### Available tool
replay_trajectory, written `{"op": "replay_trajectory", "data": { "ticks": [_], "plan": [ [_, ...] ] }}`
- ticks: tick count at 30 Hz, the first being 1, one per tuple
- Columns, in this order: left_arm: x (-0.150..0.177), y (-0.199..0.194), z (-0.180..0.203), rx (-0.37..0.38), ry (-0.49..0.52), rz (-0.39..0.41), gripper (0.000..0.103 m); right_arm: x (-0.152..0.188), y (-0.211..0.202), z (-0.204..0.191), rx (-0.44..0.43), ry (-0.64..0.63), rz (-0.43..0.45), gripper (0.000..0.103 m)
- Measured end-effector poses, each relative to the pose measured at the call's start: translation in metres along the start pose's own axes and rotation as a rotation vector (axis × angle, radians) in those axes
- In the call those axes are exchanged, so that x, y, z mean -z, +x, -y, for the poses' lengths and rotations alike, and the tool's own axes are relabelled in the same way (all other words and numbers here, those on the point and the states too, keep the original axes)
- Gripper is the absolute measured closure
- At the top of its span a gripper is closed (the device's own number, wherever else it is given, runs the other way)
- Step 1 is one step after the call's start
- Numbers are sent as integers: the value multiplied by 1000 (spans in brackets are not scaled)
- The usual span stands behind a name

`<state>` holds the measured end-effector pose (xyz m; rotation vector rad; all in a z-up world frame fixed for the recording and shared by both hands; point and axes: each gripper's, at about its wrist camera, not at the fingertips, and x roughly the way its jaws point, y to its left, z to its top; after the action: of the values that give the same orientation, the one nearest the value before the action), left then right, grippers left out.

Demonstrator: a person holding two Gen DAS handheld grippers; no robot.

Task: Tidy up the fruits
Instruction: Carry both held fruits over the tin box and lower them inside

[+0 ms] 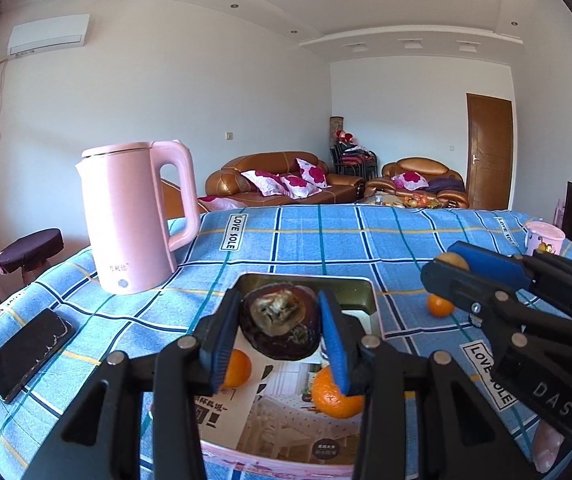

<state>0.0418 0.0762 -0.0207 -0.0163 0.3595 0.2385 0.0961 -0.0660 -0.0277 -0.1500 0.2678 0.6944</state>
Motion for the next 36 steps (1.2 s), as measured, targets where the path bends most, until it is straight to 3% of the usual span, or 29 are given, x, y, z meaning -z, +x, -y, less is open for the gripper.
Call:
{"op": "replay_trajectory", "data": {
  "ticks": [16, 36],
  "plan": [
    [7, 3, -31, -38, -28, -55, 61, -11, 32, -35, -53, -42, -41, 74],
    [15, 20, -44, -36, -38, -156, 61, -2, 63, -43, -82, -20, -133, 74]
  ]
}}
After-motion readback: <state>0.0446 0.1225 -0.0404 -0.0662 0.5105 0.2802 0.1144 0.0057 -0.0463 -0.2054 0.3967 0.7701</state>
